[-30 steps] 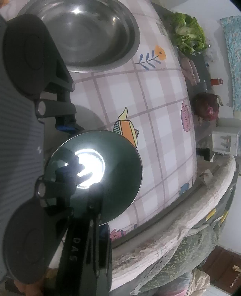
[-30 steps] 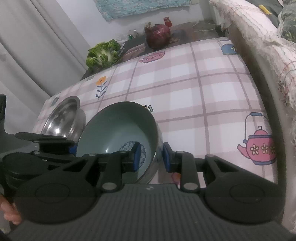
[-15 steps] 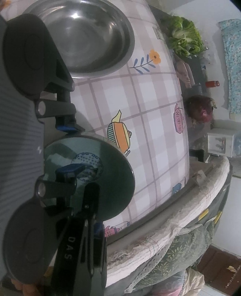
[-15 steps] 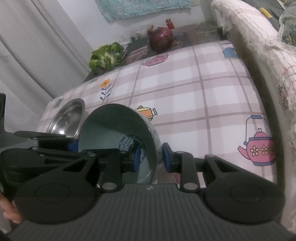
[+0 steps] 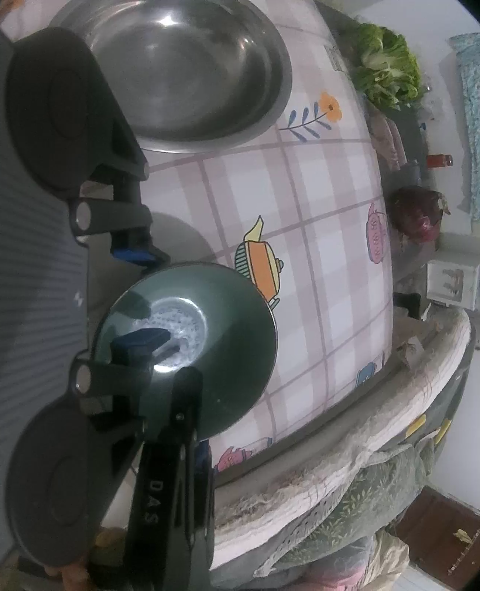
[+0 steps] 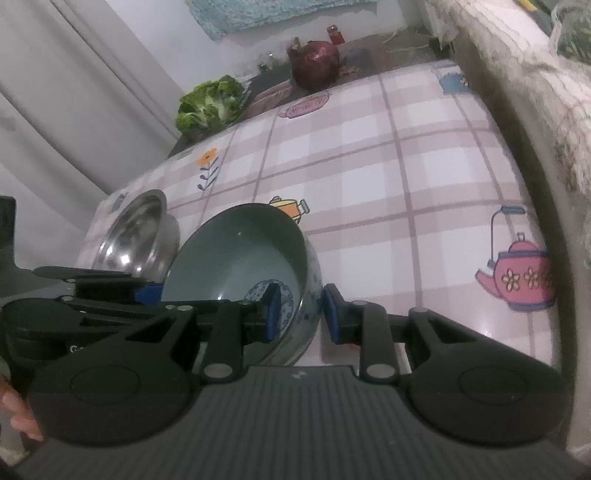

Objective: Organize plates and bowls
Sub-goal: 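Lift and carry the green bowl with the right gripper toward the steel bowl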

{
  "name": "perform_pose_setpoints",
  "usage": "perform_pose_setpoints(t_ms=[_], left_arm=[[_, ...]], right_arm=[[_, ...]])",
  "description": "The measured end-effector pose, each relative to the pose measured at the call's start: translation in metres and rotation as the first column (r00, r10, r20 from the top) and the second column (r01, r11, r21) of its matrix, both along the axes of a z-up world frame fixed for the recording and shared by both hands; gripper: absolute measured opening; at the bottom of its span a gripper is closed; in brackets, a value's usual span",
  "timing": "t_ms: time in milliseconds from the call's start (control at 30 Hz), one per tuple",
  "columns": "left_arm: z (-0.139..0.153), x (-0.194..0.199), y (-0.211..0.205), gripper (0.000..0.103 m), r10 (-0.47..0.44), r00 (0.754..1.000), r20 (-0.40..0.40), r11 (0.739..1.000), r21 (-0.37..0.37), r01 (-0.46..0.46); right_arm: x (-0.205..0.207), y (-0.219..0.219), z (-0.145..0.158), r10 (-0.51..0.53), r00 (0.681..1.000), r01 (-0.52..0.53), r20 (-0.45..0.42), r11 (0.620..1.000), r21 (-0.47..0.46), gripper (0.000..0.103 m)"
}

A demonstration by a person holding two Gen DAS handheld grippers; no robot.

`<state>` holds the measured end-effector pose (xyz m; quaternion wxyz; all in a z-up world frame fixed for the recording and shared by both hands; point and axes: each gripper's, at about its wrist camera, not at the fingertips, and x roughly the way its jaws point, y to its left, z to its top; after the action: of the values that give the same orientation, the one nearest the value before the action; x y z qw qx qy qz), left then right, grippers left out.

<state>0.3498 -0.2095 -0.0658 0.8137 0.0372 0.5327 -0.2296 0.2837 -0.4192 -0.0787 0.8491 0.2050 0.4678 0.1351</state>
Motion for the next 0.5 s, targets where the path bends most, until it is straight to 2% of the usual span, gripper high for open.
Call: perform_pose_setpoints(t_ms=[200,500], left_arm=[[-0.0064,-0.0008,-0.0007,0.038,-0.002,0.999,-0.05,1.0,-0.01,0.001],[-0.006,-0.0039,-0.004,0.039,0.01,0.999,-0.049,1.0,0.004,-0.01]], right_arm=[[-0.0043,-0.0011,-0.0008,0.004,1.0,-0.004,-0.013,1.0,0.016,0.029],[-0.0059,0.0008,-0.0024,-0.005,1.0,0.006,-0.018,1.0,0.021,0.031]])
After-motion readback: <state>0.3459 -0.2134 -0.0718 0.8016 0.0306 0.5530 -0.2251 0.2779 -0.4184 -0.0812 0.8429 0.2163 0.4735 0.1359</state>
